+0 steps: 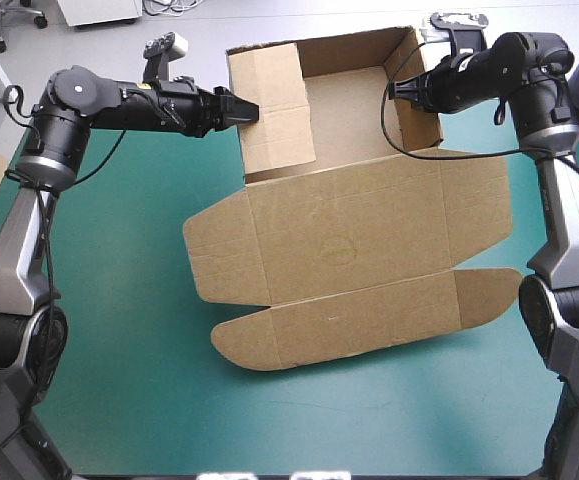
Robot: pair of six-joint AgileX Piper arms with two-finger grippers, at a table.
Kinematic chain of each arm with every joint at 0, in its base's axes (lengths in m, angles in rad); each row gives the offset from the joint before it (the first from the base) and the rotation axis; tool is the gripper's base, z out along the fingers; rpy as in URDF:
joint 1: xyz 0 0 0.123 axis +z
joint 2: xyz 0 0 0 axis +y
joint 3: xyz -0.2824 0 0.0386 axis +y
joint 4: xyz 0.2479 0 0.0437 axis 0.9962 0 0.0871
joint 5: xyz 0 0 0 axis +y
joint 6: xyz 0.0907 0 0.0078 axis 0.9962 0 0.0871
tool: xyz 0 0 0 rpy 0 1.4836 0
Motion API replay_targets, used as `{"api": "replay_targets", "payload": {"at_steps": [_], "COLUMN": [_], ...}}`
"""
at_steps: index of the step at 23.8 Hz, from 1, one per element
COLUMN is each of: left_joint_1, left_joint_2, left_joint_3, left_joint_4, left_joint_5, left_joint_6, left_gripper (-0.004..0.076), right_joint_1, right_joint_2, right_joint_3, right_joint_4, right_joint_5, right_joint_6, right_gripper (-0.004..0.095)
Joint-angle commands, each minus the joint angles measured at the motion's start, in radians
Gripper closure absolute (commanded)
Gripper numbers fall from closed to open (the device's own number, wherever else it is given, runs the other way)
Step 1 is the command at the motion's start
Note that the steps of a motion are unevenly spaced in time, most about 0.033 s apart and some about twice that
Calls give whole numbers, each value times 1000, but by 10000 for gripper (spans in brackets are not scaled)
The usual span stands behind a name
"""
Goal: Fold the box
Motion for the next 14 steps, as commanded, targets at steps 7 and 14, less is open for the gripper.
{"api": "replay_targets", "payload": {"at_steps": [7, 14], "left_joint_1": [-102, -102], "left_joint_2": [-53, -33], "left_joint_3": [-110, -119], "left_joint_4": [313, 351], "left_joint_5": [-48, -13], "left_joint_6": [-172, -217], "left_gripper": [301, 302], "right_joint_1": [7, 7], "right_joint_2": [-61, -61], "right_joint_3": [-24, -24], "right_joint_4": [75, 103], "right_joint_5": [-28, -37], "right_joint_6": [41, 54], "right_gripper": [915, 915]}}
